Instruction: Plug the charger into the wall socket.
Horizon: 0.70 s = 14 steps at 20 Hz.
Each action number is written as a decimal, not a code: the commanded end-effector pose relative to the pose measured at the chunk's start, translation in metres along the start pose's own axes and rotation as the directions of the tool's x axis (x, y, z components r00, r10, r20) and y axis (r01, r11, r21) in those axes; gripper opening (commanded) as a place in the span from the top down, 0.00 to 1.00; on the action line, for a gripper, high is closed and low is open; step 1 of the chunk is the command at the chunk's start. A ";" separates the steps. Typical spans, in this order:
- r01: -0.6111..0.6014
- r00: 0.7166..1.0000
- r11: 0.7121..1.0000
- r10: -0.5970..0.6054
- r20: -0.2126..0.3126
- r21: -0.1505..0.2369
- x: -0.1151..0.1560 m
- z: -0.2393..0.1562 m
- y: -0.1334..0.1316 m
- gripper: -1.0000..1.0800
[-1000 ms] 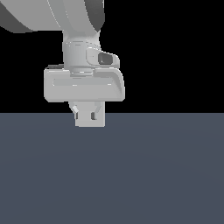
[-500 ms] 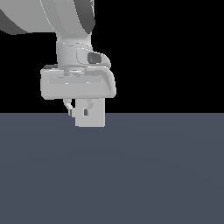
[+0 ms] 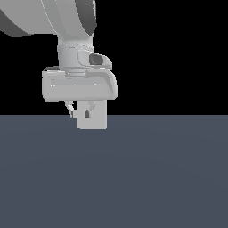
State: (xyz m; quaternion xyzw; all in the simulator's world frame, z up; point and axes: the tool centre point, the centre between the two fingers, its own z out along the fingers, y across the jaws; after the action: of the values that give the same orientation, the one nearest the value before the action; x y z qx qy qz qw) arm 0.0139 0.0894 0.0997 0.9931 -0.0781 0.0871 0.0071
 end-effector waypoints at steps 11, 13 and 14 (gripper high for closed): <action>-0.002 1.000 1.000 0.002 0.000 0.001 0.037 0.006 0.000 1.00; -0.002 1.000 1.000 0.002 0.000 0.001 0.042 0.007 0.000 1.00; -0.002 1.000 1.000 0.002 0.000 0.001 0.044 0.008 0.000 1.00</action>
State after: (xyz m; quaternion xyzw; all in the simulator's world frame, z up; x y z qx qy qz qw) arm 0.0542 0.0824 0.0997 0.9930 -0.0794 0.0870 0.0069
